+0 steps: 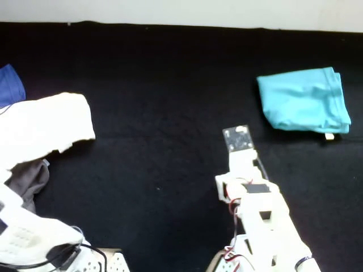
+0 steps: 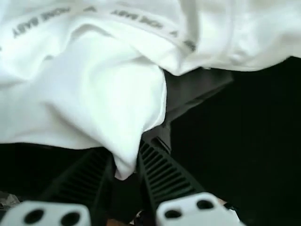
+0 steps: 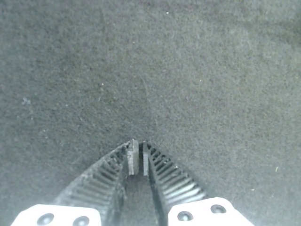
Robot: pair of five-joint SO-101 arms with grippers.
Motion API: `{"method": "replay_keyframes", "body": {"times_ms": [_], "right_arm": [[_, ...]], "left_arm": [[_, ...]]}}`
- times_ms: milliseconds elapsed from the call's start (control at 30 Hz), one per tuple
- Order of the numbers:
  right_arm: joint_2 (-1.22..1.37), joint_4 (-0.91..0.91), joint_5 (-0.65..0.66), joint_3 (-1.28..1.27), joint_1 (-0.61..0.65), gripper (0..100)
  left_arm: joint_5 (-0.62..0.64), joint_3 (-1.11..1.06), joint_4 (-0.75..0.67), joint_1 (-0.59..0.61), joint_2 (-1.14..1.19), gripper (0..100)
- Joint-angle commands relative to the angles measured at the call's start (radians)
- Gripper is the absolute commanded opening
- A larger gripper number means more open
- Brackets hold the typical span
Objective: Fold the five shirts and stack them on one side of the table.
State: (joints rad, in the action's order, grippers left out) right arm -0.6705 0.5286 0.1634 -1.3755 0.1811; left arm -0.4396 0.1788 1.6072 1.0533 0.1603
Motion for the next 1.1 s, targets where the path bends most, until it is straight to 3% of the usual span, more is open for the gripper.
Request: {"method": "replay_keyframes", "body": {"times_ms": [0,233,367,467,733,933,1067], "right_arm": [[-0.005,-0.024,-0.002,-0.002,0.001,3.6],[-0.005,-0.024,-0.002,-0.002,0.001,3.6],[-0.005,-0.024,-0.002,-0.004,0.001,3.6],[-0.005,-0.024,-0.002,-0.004,0.001,3.6],[-0.005,-0.024,-0.002,-0.004,0.001,3.6],[-0.005,-0.024,-0.002,-0.004,0.001,3.6],[-0.005,-0.024,-0.002,-0.004,0.001,3.6]], "left_arm": [[0.041,0.110,0.109,-0.168,-0.151,1],[0.126,0.202,0.126,-0.576,-0.378,1],[0.127,0.249,0.126,-0.846,-0.453,1],[0.124,0.254,0.126,-0.983,-0.464,1],[0.126,0.125,0.127,-1.135,-0.394,2],[0.146,0.094,0.146,-1.132,-0.389,19],[0.190,0.079,0.152,-1.082,-0.381,20]]}}
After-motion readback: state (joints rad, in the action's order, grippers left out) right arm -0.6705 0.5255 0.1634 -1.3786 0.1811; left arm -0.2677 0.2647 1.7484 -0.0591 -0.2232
